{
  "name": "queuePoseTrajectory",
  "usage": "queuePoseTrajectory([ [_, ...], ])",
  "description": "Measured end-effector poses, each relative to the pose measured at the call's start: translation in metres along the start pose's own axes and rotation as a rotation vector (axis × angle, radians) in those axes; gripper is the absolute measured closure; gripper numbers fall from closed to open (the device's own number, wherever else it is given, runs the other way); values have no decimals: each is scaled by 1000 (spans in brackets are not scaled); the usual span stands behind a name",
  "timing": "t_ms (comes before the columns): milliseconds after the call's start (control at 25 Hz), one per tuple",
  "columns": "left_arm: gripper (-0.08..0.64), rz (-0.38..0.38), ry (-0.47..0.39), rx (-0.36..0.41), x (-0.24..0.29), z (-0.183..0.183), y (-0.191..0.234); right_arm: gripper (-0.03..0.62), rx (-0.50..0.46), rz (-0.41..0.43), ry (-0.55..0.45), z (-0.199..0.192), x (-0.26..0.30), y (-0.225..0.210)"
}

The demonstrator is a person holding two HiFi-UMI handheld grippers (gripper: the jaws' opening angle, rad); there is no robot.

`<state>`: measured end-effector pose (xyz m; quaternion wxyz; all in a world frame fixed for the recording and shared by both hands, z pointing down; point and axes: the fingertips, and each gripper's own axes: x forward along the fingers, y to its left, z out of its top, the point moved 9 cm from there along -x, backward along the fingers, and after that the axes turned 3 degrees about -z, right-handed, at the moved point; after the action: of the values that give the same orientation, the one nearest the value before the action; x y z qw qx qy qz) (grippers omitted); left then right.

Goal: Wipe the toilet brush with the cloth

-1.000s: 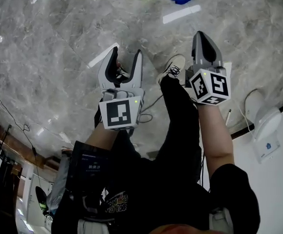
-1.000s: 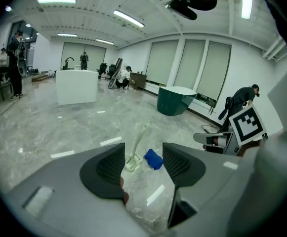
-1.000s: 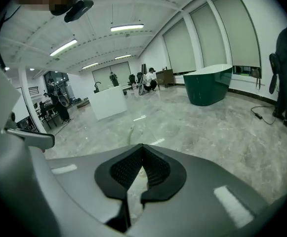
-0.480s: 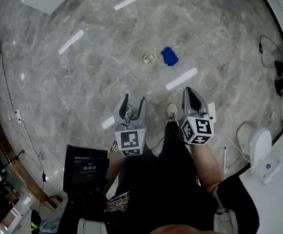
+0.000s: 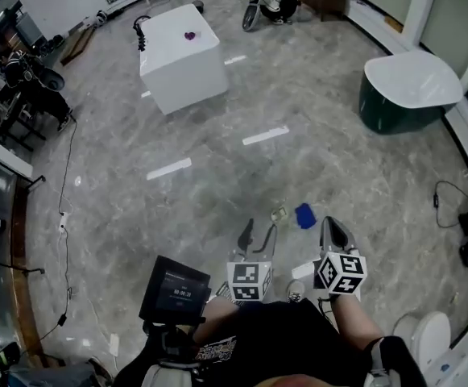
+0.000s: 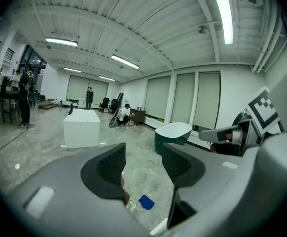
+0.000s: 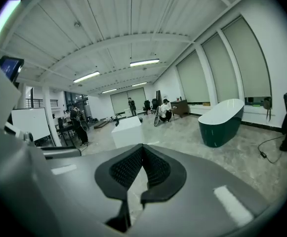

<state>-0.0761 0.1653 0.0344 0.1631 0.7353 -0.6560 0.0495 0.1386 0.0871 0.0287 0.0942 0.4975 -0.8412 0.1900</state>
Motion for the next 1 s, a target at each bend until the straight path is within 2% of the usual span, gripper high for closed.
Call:
queuePoseTrajectory([
  [160, 331, -29, 4, 14, -14, 23, 32, 589, 97, 6, -49, 18, -7, 31],
  [320, 333, -35, -38, 20, -21, 47, 54, 589, 120, 30, -89, 25, -7, 56],
  [520, 334, -109, -39, 78, -7, 54, 44, 589, 99, -12, -135, 17, -8, 63],
  [720, 334, -186, -20, 114, 11, 66, 26, 589, 83, -30, -90, 25, -7, 60],
  [880, 335, -99, -7, 79, 31, 78, 40, 590, 53, 53, -60, 44, 33, 56],
  [1000, 336, -108, -32, 75, 54, 65, 44, 591, 33, 42, -71, 37, 52, 44],
])
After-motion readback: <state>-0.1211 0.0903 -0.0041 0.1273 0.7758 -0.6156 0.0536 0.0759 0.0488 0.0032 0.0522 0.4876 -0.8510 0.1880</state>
